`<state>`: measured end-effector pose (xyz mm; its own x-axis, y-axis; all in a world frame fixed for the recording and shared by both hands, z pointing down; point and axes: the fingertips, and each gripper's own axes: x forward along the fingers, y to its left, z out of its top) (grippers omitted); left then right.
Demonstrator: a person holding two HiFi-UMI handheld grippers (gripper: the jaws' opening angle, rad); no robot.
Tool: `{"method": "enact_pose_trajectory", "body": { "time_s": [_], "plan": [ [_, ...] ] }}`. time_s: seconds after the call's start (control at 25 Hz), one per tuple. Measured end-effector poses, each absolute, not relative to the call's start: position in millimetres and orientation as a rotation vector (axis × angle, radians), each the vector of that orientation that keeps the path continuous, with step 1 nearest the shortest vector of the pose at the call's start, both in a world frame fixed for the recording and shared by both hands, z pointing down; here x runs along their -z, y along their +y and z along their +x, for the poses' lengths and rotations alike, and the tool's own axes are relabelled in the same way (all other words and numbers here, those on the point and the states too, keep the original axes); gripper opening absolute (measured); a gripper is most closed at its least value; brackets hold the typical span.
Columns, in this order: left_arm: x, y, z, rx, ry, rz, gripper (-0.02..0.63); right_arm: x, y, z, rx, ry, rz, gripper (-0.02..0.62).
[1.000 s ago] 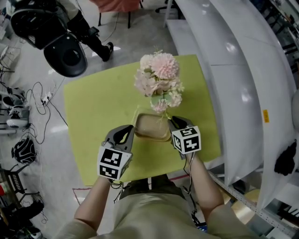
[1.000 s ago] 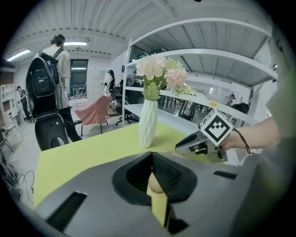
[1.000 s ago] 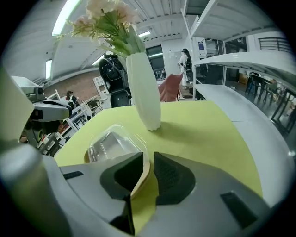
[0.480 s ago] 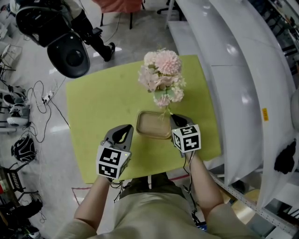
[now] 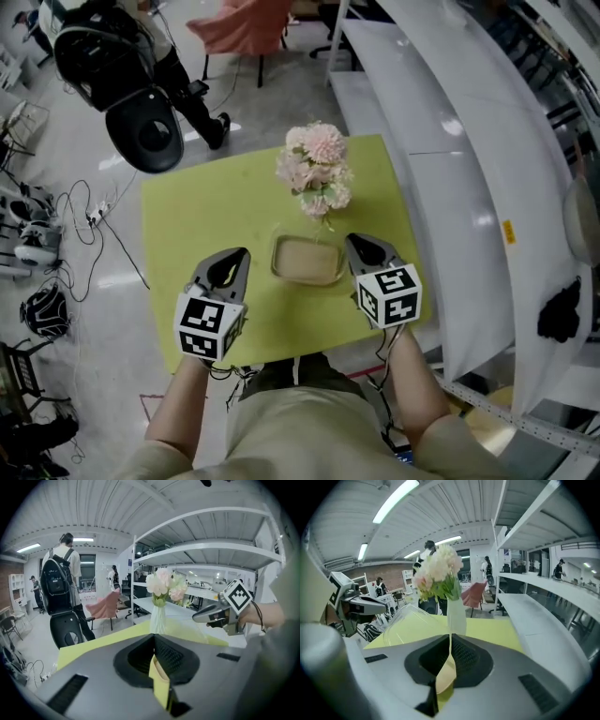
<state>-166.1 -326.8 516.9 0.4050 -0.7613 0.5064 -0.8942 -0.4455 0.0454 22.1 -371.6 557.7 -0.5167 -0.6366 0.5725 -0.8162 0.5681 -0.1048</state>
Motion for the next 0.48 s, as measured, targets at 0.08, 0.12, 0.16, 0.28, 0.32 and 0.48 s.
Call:
{"method": "enact_pose_trajectory", "body": {
  "time_s": [0.08,0.12,0.16,0.28,0.32,0.48],
  "plan": [
    [-497,-326,-168,-0.583,-1.463,2.388,0.006,-526,-368,22,-0.452,-2.367,1.190,0.021],
    [-487,-324,-168,-0.570,-1.474,2.405,0.006,-510,-365,23,-0.426,-2.389,1.204,0.021],
    [-477,-323,-168,-0.558,-1.484,2.421,0.006,-494,-362,23,-0.399,-2.410,1.218,0.021],
    [-446,-315,-167,-0.530,-1.508,2.475,0.006,-447,-351,24,-0.321,-2.469,1.258,0.021],
    [-436,-313,-167,-0.531,-1.519,2.496,0.006,-433,-347,24,-0.297,-2.488,1.271,0.021],
    [-388,-303,-169,-0.484,-1.565,2.589,0.006,-382,-331,27,-0.201,-2.560,1.309,0.021]
  ]
}}
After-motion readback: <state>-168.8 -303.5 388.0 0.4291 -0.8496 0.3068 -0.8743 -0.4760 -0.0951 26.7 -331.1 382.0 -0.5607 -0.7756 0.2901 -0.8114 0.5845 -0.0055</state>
